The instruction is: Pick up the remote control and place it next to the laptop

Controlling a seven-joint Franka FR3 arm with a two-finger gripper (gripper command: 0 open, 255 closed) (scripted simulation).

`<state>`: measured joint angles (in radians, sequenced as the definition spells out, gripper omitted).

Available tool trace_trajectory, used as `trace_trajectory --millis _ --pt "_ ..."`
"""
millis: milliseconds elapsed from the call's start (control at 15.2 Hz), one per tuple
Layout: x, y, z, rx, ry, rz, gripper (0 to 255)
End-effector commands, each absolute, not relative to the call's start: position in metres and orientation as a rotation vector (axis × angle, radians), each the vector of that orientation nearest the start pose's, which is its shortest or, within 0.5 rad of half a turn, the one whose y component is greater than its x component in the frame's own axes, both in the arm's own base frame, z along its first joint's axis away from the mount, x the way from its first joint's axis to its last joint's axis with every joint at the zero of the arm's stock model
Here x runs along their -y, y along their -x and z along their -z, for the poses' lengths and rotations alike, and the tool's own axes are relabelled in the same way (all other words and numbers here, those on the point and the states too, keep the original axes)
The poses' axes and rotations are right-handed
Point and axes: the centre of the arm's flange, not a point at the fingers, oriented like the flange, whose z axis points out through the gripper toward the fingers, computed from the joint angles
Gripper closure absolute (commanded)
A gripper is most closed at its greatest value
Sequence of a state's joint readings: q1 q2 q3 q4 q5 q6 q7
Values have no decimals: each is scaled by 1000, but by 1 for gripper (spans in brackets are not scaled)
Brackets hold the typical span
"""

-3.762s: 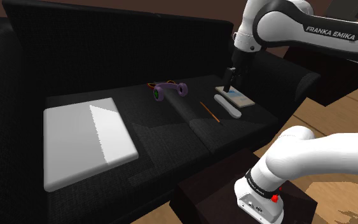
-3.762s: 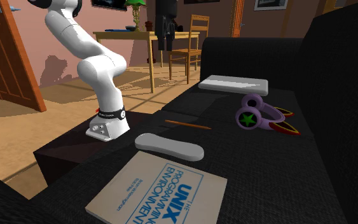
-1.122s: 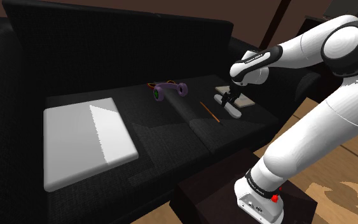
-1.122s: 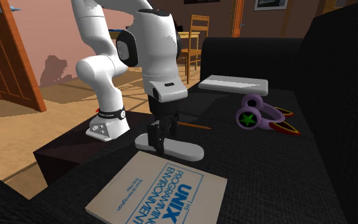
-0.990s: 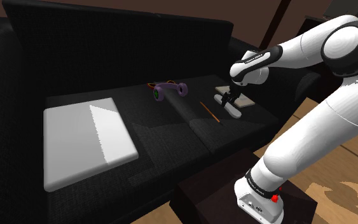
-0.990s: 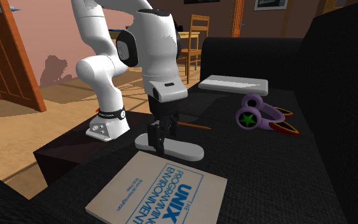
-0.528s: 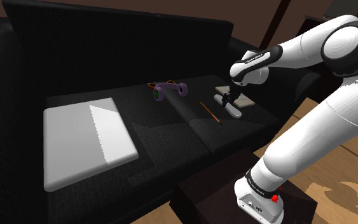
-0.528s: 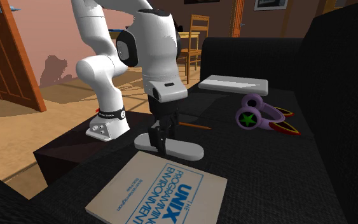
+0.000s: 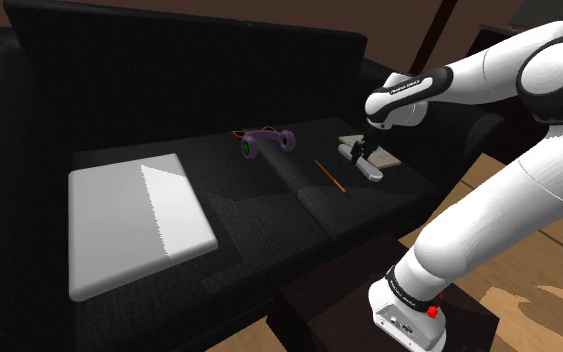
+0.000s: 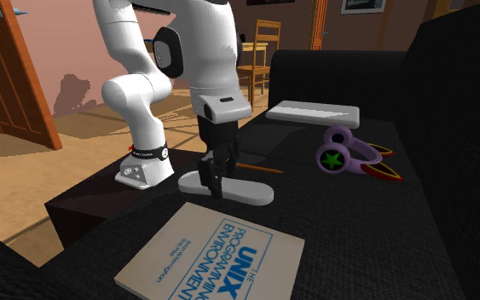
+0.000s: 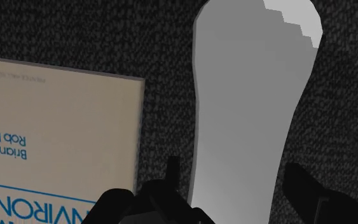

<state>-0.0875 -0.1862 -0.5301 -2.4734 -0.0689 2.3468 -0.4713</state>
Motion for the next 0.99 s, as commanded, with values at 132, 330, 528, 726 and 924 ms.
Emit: trace_trajectory --millis 132,330,528,726,924 --pt "267 -376 -376 -145 3119 84 255" --pt "267 -376 -391 -145 3119 84 255" --pt "267 -376 -407 -145 3119 84 255" --pt "267 -376 -423 -145 3119 84 255" --pt "267 -376 -439 -145 3119 84 255"
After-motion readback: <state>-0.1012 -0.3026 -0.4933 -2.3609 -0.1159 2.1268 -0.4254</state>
